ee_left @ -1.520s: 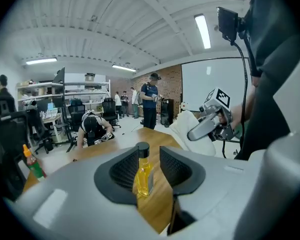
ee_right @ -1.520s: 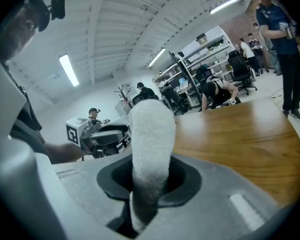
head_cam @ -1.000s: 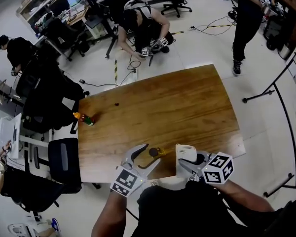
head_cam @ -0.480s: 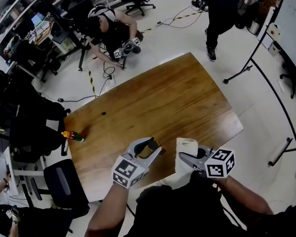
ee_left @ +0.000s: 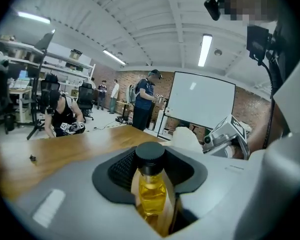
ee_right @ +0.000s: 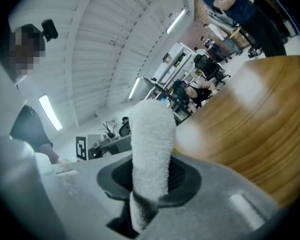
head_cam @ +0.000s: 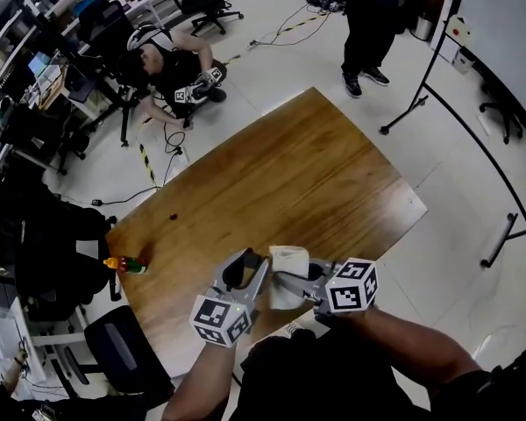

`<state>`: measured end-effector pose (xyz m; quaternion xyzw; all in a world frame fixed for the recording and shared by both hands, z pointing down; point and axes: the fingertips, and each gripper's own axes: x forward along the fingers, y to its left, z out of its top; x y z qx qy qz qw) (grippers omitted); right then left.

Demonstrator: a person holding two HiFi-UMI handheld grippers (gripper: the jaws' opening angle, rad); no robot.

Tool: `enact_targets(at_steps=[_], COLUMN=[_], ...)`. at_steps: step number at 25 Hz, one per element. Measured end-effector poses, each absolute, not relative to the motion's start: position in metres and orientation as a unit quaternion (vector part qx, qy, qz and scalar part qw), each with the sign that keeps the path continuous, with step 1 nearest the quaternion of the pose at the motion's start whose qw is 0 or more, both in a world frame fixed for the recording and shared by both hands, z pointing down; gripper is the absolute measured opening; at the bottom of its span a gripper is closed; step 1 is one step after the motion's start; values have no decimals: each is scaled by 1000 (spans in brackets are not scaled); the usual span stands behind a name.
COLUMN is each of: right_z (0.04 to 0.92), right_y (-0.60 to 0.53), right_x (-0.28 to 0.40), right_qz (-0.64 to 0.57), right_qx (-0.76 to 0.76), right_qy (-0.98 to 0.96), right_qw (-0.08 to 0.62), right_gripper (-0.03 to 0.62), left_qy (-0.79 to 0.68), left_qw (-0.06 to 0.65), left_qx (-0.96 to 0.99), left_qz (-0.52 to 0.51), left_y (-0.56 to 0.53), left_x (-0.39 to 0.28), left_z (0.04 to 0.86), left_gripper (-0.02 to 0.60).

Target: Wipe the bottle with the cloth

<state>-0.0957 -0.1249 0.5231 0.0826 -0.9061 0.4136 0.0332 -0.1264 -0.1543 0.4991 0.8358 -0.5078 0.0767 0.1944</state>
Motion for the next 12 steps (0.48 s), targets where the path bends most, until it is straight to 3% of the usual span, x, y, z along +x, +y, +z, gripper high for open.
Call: enact_targets(at_steps=[4, 12], right_z=[524, 585], right_y=[-131, -134], right_x=[-100, -86], right_qz=[425, 469], right_qx=[105, 116], right_qy=[-899, -874], right_qw=[-7, 53], right_gripper=[72, 72], left_qy=[-523, -537], left_qw=[203, 224], left_qx=[825, 812], left_qz=[62, 54], left_y=[-158, -158], left_x=[-132, -138], left_z=[498, 501], left_gripper=[181, 181])
